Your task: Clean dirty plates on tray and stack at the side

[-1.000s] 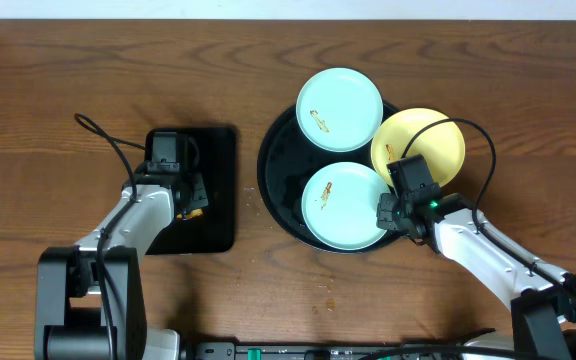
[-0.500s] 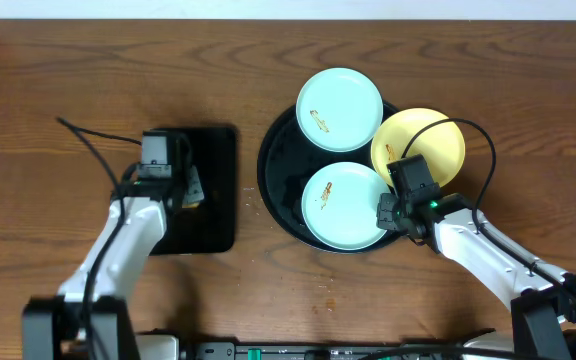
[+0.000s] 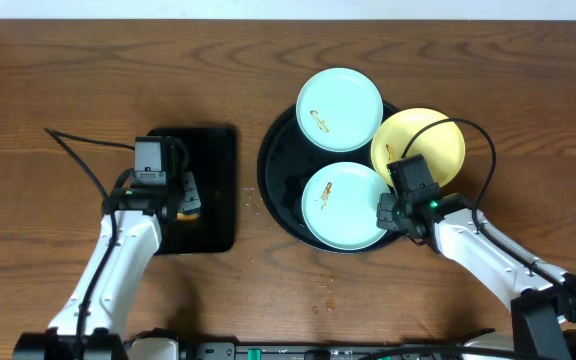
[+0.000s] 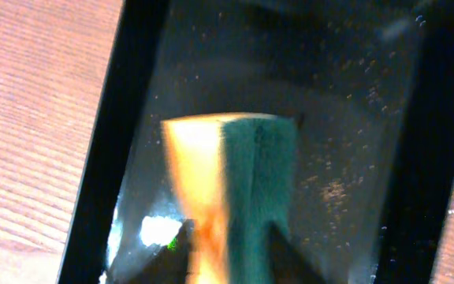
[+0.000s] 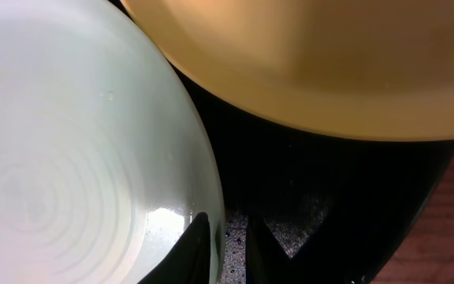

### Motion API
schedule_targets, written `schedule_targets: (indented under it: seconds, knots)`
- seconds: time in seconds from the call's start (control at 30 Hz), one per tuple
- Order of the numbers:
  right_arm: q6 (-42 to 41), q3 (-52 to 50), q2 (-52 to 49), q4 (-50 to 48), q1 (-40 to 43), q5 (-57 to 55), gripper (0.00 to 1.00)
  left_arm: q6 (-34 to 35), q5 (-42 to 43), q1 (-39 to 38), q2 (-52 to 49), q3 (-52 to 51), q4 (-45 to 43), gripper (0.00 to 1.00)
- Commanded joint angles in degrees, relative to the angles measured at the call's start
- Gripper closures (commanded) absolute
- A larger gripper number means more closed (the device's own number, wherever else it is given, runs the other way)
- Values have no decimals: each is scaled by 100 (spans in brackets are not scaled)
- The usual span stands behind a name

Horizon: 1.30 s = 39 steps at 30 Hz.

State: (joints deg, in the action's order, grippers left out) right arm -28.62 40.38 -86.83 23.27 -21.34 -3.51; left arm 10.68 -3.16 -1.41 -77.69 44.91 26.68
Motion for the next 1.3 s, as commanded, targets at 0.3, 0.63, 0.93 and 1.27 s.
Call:
schedule_targets:
  seconds: [0.3, 0.63, 0.93, 1.27]
  knots:
    - [42, -42, -35, -4, -44, -98, 85, 35, 216, -2, -168, -7, 9, 34]
    - [44, -42, -35, -13, -44, -98, 85, 55, -146, -2, -313, -98, -17, 33]
    - [44, -42, -35, -11, -44, -98, 85, 57, -393, -2, -682, -98, -61, 30]
    - [44, -44, -35, -7, -44, -98, 85, 55, -356, -2, -1134, -94, -175, 29]
